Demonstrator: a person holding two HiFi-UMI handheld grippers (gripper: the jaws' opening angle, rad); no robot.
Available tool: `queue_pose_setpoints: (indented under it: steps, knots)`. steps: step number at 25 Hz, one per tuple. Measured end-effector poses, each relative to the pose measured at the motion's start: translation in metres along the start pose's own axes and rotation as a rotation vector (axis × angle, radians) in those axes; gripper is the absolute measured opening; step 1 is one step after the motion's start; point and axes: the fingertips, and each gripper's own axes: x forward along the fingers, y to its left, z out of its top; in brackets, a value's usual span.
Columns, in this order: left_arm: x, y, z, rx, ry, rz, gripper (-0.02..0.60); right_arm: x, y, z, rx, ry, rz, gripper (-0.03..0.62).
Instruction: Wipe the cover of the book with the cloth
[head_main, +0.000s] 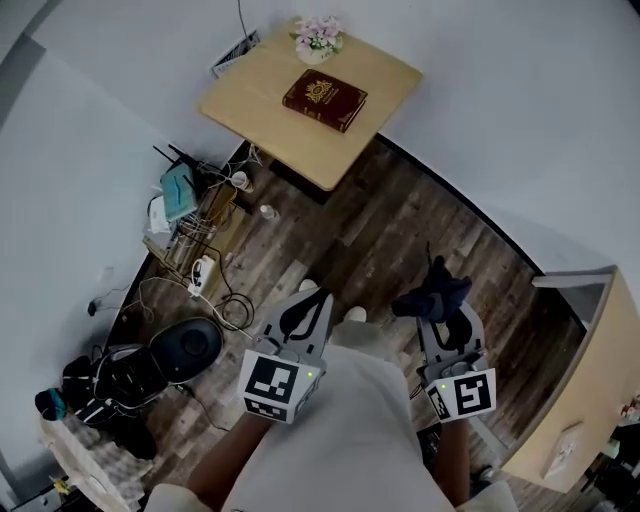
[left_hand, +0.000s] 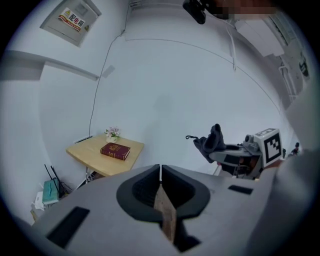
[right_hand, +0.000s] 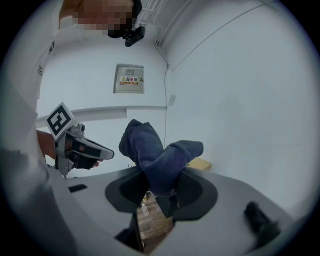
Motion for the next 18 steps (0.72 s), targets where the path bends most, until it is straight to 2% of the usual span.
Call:
queue_pose_setpoints:
  steps: [4, 9, 14, 18]
  knots:
    - [-0.005, 0.009, 0.006, -0.020, -0.034, 0.030, 0.022, 0.006, 0.003, 0.010, -0.014, -0.022, 0.015, 0.149]
    - [0.013, 0.026, 0.009, -0.060, -0.031, 0.046, 0.021, 0.031, -0.001, 0.013, -0.019, -0.003, 0.053, 0.149]
    - [0.061, 0.057, 0.025, -0.083, -0.009, 0.032, 0.022, 0.080, -0.027, 0.021, -0.019, 0.022, 0.053, 0.149]
    - [0.119, 0.098, 0.050, -0.108, 0.006, 0.018, 0.021, 0.140, -0.060, 0.037, -0.064, 0.060, 0.051, 0.149]
